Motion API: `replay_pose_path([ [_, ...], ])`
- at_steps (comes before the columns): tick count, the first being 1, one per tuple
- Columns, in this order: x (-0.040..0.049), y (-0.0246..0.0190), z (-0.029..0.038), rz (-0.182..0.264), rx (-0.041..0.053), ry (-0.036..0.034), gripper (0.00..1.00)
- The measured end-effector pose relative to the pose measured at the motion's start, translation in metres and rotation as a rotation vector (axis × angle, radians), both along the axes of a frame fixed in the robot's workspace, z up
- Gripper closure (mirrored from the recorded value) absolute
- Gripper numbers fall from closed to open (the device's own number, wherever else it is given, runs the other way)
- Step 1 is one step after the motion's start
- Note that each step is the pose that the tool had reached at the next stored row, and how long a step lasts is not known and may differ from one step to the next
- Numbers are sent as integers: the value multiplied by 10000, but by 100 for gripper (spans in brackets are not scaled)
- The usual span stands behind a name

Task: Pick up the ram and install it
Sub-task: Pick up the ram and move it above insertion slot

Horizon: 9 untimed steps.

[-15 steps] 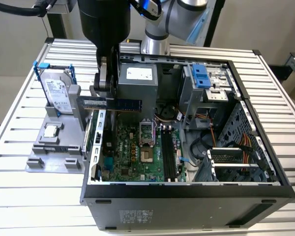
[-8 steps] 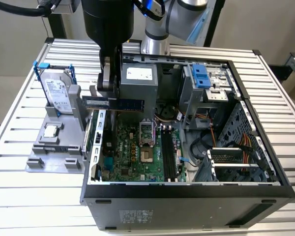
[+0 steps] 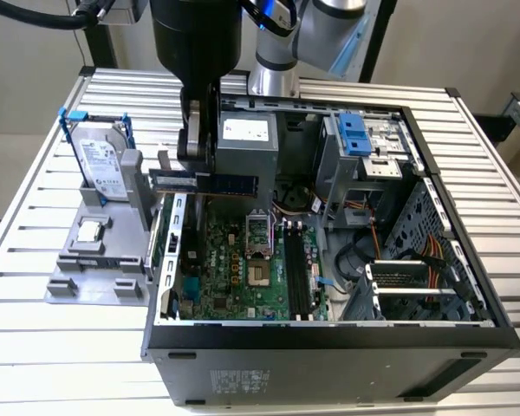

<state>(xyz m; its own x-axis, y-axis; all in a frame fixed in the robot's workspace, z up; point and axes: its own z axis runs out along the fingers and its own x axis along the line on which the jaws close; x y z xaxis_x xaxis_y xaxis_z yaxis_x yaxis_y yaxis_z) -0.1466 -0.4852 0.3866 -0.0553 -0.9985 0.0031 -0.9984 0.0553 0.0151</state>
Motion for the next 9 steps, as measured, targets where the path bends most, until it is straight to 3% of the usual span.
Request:
replay_pose_path([
  [9, 49, 0, 0, 0, 0, 0, 100],
])
